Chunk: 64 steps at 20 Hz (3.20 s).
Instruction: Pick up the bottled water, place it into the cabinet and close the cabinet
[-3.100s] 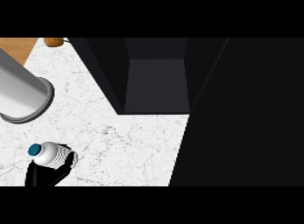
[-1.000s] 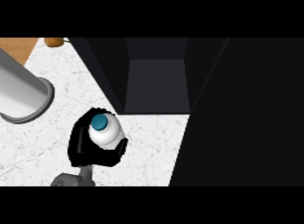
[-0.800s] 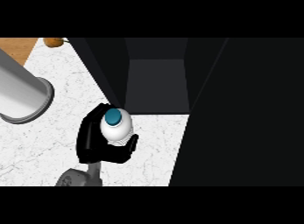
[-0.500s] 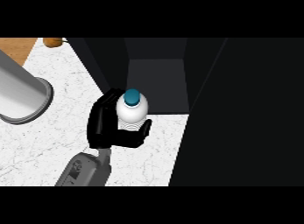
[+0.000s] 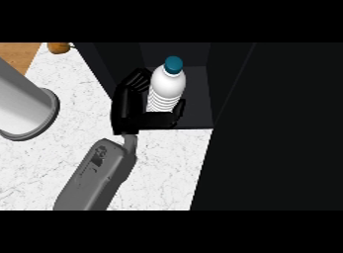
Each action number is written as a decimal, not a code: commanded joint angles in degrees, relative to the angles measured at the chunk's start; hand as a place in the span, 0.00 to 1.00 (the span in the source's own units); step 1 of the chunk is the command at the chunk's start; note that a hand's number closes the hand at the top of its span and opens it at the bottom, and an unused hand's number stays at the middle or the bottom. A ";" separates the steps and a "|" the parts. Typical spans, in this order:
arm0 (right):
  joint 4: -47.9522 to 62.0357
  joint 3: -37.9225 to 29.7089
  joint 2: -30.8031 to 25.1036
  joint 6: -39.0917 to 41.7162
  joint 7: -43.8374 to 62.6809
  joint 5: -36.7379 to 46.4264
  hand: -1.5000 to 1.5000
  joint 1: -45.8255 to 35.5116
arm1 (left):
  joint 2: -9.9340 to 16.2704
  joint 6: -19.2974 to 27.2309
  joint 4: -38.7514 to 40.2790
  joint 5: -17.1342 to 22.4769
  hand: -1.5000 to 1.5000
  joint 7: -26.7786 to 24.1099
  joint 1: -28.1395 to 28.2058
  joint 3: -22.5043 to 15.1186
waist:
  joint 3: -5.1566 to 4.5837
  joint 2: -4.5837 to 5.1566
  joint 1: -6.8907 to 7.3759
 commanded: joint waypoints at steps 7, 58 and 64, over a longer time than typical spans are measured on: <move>-7.90 -0.59 -2.99 0.15 2.73 2.50 0.00 2.36 | -0.26 2.80 19.59 -2.00 1.00 -0.21 -16.22 3.74 | -0.01 0.18 -0.77; -5.76 -1.69 -5.64 1.40 -3.70 -2.85 0.00 1.47 | 1.77 15.44 68.58 -9.22 0.00 -15.60 -33.55 11.86 | -0.11 1.62 -3.70; -2.14 1.56 -4.38 1.05 -6.93 -1.82 0.00 2.20 | 0.38 9.29 65.38 -8.62 0.00 -20.65 -33.08 12.89 | -0.12 1.44 -3.45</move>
